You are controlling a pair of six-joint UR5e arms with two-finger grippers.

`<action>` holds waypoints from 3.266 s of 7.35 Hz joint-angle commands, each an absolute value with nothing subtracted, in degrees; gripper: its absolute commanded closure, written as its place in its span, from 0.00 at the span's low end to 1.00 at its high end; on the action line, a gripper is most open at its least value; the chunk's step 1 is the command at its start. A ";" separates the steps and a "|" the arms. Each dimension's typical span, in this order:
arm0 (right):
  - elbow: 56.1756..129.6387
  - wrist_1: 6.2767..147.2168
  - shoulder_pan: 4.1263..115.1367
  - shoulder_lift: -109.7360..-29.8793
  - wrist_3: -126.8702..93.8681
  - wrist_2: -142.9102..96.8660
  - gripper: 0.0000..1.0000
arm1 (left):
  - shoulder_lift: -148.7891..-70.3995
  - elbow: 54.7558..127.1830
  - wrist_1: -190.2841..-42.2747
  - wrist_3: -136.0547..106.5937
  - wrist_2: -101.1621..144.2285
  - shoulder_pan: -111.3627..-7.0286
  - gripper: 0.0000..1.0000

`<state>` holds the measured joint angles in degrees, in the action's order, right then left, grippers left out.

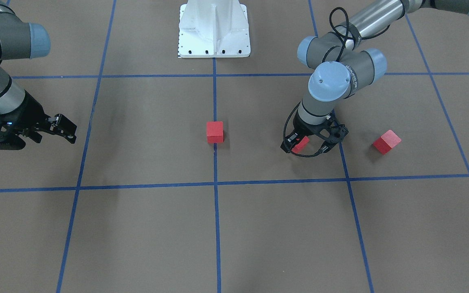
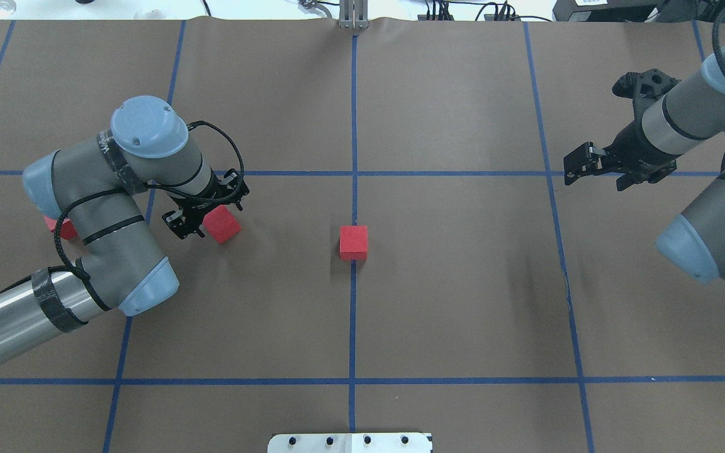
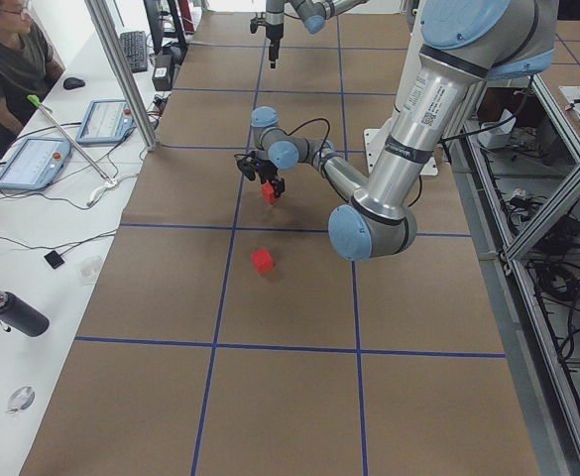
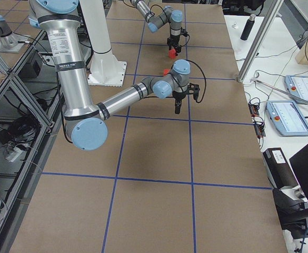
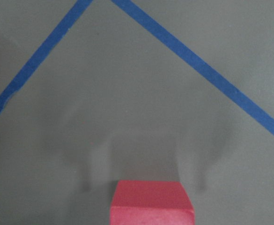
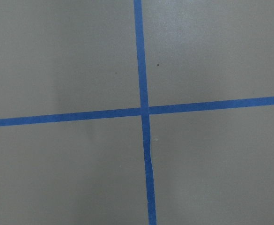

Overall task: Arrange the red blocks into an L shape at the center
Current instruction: 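Grasp the red cube with the left gripper and carry it toward the center cube, then lower the held cube beside the center cube, farther from the robot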

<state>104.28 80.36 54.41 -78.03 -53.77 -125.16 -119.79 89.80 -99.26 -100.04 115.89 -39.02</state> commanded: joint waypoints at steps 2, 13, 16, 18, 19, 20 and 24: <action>104.41 80.33 54.40 -77.96 -53.79 -125.16 0.01 | -121.80 91.83 -99.23 -97.76 115.31 -41.21 1.00; 104.33 80.33 54.32 -78.05 -53.70 -125.07 0.01 | -150.20 65.74 -95.27 -59.67 105.03 -33.75 1.00; 104.06 80.33 54.05 -77.87 -53.79 -125.07 0.01 | -150.56 65.74 -95.45 -64.83 105.12 -32.70 1.00; 103.71 80.33 53.88 -77.87 -53.70 -124.98 0.01 | -150.56 65.83 -95.45 -66.61 105.12 -31.47 1.00; 103.80 80.33 53.88 -77.87 -53.79 -124.98 0.01 | -150.56 65.92 -95.45 -66.71 105.73 -31.20 1.00; 103.62 80.33 53.88 -77.87 -53.70 -124.98 0.01 | -150.38 66.09 -95.54 -66.71 107.39 -31.20 1.00; 103.54 80.33 53.70 -77.70 -53.70 -124.98 0.01 | -150.12 66.09 -95.27 -66.18 107.67 -31.20 1.00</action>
<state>103.60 80.33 53.76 -77.76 -53.77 -124.98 -150.14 66.09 -95.34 -66.36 107.63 -31.21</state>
